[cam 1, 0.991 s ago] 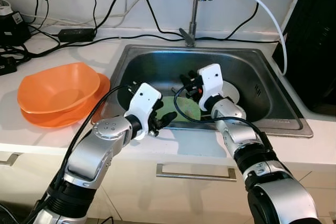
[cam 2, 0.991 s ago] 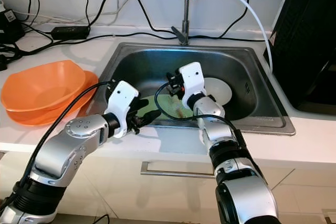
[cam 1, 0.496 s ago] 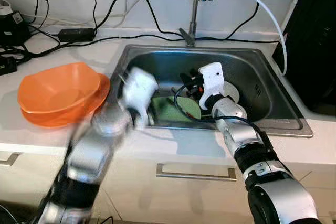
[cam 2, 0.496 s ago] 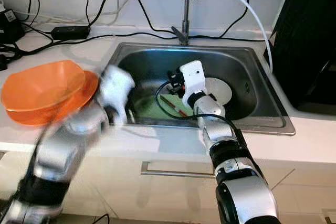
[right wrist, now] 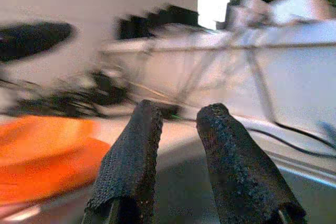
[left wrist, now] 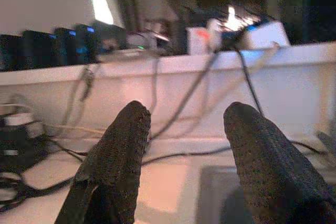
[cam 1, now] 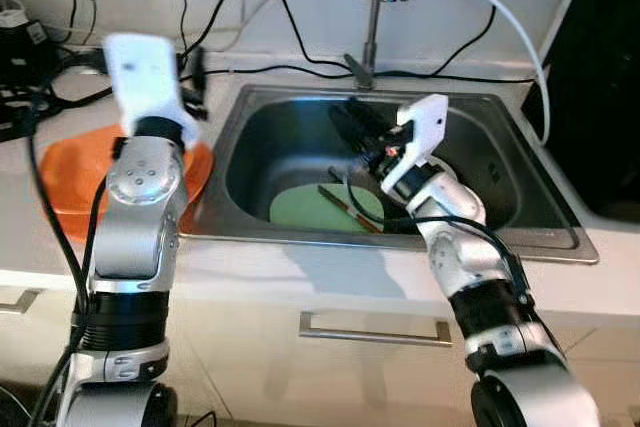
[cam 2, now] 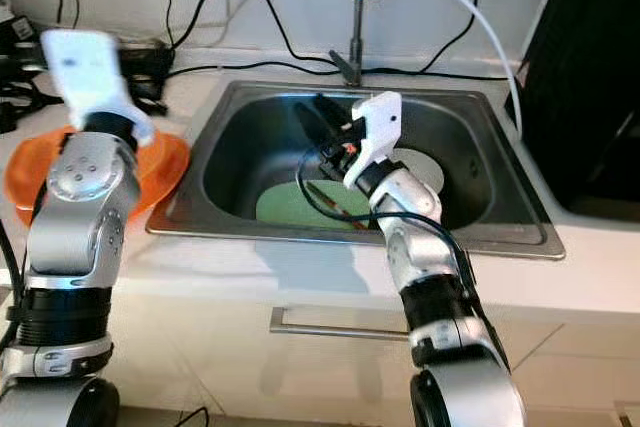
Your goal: Kitchen organization
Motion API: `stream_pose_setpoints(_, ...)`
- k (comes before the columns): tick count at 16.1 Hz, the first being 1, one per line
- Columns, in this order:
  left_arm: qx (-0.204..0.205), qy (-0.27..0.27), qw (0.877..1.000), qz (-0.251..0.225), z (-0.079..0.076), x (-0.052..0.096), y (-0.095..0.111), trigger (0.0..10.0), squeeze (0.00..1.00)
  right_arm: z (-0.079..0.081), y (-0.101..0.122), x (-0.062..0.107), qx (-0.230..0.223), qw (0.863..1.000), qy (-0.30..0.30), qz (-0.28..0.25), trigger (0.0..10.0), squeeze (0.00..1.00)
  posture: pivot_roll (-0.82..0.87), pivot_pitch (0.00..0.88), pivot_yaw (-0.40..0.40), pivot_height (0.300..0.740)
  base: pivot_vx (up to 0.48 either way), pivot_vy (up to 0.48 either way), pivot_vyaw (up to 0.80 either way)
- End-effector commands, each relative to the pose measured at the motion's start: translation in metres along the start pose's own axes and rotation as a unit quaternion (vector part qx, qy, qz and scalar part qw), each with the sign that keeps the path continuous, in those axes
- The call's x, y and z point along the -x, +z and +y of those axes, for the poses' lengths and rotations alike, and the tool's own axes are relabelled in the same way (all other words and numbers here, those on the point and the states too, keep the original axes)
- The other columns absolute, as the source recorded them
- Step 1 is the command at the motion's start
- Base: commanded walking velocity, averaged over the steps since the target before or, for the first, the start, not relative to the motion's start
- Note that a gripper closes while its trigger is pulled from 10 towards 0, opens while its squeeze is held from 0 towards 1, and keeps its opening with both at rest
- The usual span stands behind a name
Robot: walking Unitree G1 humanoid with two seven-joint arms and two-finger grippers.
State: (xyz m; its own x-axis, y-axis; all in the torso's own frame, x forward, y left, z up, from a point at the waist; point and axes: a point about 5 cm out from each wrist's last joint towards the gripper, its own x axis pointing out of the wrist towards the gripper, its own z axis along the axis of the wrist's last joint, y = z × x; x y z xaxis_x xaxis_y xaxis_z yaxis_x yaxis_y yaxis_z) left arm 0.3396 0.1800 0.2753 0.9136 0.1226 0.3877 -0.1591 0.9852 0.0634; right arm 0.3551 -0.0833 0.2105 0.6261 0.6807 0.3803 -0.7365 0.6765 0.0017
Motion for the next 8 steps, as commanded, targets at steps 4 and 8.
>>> stream_pose_setpoints(4,0.002,0.026,1.0,-0.013,0.006,-0.003,0.0,10.0,0.0,0.027,0.011,0.009,-0.061,0.989,0.133,-0.038,10.0,0.0,0.1,0.0,0.004,0.74,0.0,0.0,0.0)
stream_pose_setpoints(8,0.016,-0.016,1.0,-0.02,-0.009,-0.002,0.003,10.0,0.0,0.005,0.017,0.003,-0.012,0.999,0.019,-0.039,10.0,0.0,0.1,0.0,0.003,0.74,0.0,0.0,0.0)
